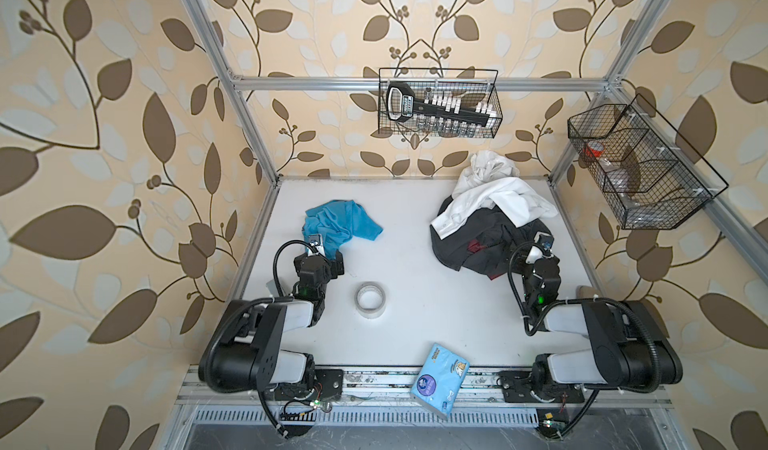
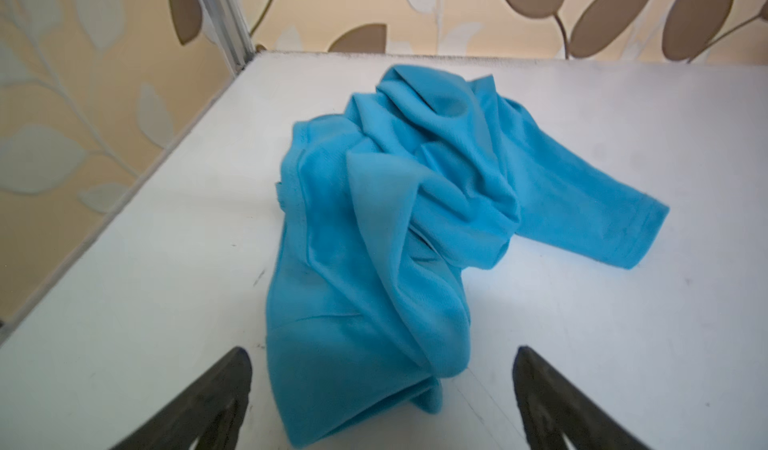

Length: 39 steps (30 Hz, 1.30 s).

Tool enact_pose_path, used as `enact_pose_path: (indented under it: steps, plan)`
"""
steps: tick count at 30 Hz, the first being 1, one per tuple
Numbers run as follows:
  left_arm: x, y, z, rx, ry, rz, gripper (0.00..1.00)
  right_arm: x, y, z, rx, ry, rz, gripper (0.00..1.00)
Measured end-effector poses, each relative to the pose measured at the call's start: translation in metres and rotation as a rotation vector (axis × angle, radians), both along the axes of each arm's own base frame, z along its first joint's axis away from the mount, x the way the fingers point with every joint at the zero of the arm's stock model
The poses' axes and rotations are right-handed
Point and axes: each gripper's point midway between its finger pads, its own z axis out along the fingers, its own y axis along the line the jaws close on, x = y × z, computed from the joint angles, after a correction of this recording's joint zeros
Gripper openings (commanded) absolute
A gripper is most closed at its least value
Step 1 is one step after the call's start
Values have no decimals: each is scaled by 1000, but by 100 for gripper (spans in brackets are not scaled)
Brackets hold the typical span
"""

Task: Pick out a specific cloth from the pile

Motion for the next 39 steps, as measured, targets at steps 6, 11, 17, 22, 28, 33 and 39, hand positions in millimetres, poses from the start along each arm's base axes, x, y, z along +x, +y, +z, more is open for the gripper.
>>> enact_pose_path:
  steps: [6, 11, 17, 22, 28, 33, 39]
  plan:
    - [14, -4, -6, -24, 52, -53, 99, 3, 3, -7, 1, 4, 22, 99]
    - [25, -1, 6, -41, 25, -57, 99, 4, 4, -3, 0, -9, 32, 100]
    - [22, -4, 0, -49, 53, -73, 99, 5, 4, -2, 0, -12, 33, 100]
    - [21, -4, -1, -49, 61, -73, 99, 5, 4, -2, 0, -13, 33, 100]
    - [21, -4, -1, -49, 61, -73, 99, 5, 4, -2, -1, -13, 33, 100]
    - [21, -4, -1, -49, 61, -73, 99, 5, 4, -2, -3, -12, 33, 100]
    - [21, -4, -1, -50, 61, -74, 99, 5, 4, -2, -4, -12, 34, 100]
